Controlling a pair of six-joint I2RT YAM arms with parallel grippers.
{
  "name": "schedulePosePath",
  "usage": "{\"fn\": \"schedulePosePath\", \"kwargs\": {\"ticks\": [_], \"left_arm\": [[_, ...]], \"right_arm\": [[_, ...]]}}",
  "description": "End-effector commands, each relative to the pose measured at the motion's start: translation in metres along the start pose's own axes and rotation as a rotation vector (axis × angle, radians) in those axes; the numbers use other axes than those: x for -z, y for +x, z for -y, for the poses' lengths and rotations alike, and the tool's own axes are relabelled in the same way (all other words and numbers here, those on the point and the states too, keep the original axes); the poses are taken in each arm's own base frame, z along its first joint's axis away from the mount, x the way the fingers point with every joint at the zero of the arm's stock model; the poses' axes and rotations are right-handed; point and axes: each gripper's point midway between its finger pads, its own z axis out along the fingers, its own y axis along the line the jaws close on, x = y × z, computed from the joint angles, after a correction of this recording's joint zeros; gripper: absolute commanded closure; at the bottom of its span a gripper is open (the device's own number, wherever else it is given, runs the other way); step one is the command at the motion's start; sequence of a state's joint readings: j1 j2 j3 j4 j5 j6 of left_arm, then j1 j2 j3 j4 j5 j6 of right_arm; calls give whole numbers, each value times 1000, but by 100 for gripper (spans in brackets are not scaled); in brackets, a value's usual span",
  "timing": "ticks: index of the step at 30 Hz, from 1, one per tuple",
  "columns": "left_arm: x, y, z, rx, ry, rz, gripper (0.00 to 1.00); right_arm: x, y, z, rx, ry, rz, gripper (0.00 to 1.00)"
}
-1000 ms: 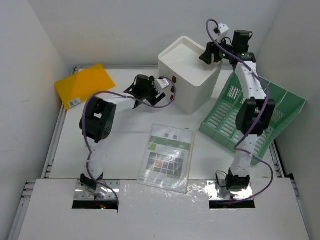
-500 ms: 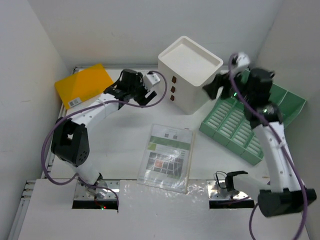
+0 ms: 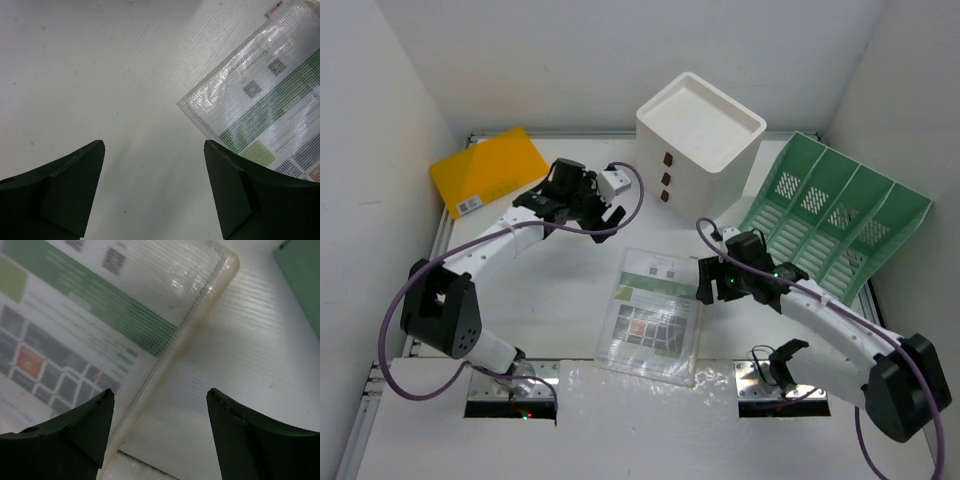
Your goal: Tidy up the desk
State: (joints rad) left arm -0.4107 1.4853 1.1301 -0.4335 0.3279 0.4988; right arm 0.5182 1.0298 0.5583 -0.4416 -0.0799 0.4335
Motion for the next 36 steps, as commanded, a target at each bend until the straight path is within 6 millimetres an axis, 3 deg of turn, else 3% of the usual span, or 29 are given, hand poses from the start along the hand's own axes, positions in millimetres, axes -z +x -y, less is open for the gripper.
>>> {"fn": "schedulePosePath", "kwargs": {"ticks": [1,6,10,13,18,21,22,24,27,31,32,33,36], "left_arm": [[2,-4,11,35,36,32,21],[-2,9,15,56,46,5,21],[-10,24,15,51,30,-29,20],[-25,52,15,60,30,-119,20],[-47,109,47,110,183,-271,21],[-55,121,60,133,246,-294,23],[-56,120,64,130,266,-279,23],[-52,112,63,103,259,-245,23],[-41,90,61,64,249,-177,23],[-23,57,55,-20,237,-89,22],[-15,40,50,-57,216,-47,21],[-11,33,45,-80,198,-34,21],[1,-4,37,-223,193,67,13]], "right_arm": [[-27,-2,6,-114,32,64,27],[-50,-1,2,-114,12,54,30],[-65,14,-2,-140,-13,-2,37],[-69,18,-5,-162,-41,8,41],[-80,20,-12,-185,-89,6,45],[-89,18,-15,-193,-105,7,68],[-91,16,-14,-190,-102,12,86],[-94,9,-10,-172,-78,39,100],[-90,-14,-11,-82,-82,114,100],[-65,-56,-53,188,-237,297,100],[-58,-67,-62,316,-250,338,100],[-48,-67,-76,393,-289,346,100],[-35,-76,-89,507,-323,365,100]]}}
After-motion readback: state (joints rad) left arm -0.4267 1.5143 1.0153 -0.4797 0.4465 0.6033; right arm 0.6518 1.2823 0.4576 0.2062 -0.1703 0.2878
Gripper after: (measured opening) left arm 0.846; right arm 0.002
